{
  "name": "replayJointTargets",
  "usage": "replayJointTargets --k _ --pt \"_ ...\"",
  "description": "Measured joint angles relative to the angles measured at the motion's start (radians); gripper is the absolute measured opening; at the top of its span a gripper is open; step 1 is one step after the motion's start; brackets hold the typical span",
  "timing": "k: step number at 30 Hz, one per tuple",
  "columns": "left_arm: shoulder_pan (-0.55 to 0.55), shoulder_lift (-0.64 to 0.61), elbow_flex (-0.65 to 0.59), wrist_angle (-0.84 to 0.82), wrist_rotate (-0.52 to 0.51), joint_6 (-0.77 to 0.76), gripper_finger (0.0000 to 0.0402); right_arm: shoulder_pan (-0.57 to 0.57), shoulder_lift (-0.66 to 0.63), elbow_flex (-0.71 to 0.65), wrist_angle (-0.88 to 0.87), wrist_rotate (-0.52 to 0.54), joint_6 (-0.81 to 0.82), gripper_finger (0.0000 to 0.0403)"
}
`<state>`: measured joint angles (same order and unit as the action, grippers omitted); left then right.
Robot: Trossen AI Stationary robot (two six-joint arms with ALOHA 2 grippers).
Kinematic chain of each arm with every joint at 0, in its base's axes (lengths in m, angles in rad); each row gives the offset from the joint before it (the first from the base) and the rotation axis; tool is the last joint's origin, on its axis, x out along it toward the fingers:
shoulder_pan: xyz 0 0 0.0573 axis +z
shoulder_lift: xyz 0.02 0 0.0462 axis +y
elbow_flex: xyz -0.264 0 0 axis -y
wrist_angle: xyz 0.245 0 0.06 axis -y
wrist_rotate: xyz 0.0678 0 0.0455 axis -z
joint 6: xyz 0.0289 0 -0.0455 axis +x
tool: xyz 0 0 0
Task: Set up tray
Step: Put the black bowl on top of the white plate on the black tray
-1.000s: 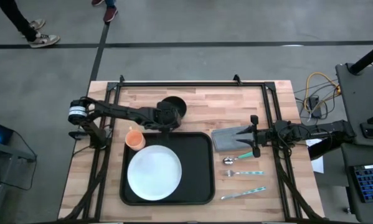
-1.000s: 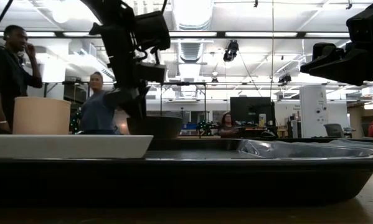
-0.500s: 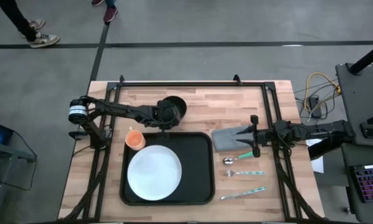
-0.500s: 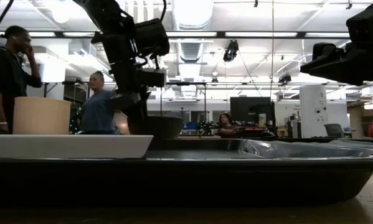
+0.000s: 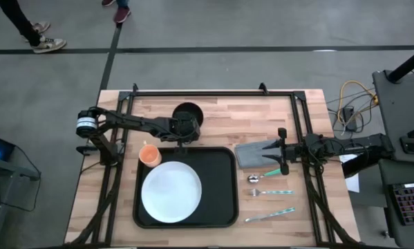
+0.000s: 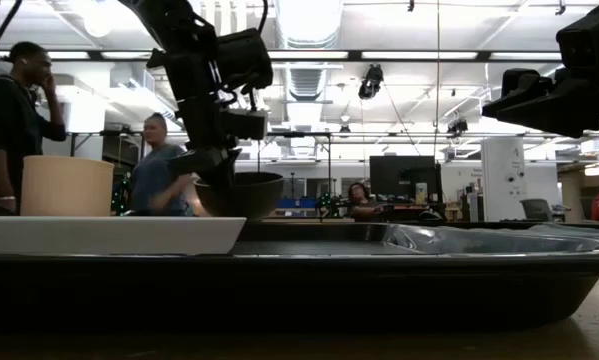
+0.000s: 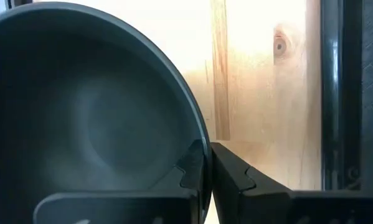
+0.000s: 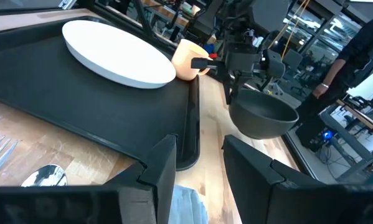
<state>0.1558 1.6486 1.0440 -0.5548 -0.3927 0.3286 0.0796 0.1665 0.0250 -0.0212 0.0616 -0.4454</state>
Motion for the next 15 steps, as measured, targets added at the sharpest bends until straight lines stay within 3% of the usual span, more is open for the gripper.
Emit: replayJointTargets --k 15 --pt "-0.122 0.000 0.118 -0.147 0.001 -0.056 0.0000 0.000 0.000 0.000 0.000 0.000 0.000 0.0123"
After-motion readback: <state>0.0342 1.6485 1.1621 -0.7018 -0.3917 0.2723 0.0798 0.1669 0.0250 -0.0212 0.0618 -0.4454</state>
